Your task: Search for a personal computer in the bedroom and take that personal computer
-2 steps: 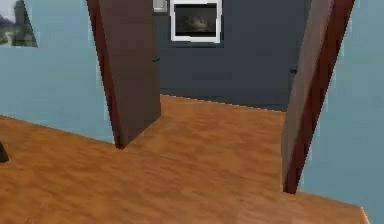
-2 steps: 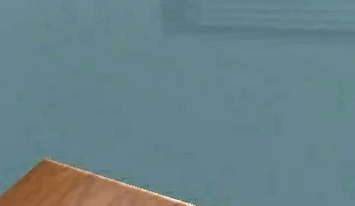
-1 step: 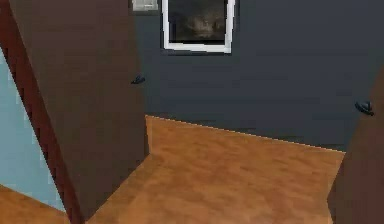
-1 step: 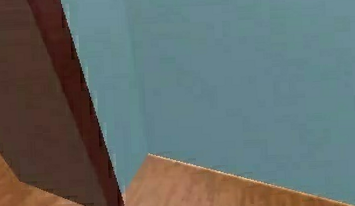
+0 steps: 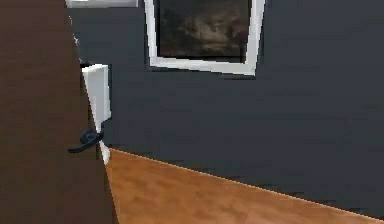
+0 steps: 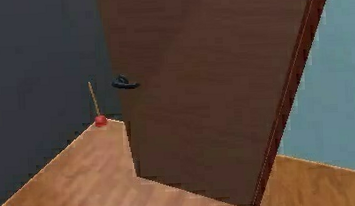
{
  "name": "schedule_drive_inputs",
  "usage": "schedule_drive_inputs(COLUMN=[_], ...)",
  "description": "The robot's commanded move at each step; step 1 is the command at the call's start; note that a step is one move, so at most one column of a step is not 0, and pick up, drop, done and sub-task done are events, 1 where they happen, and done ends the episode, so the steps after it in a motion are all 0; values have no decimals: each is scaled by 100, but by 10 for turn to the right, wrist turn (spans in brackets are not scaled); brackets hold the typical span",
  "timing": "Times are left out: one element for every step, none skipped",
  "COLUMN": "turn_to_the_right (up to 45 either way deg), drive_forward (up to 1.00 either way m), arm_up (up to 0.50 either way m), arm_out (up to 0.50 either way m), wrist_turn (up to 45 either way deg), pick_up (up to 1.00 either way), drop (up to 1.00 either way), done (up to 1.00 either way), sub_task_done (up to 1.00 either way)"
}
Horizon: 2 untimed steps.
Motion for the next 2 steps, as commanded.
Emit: schedule_drive_inputs(turn_to_the_right=[0, -450], drive_forward=[95, 0], arm_up=[0, 0], arm_out=[0, 0], wrist_turn=[0, 0], pick_up=[0, 0], drop=[0, 0], done=[0, 0], sub_task_done=[0, 0])
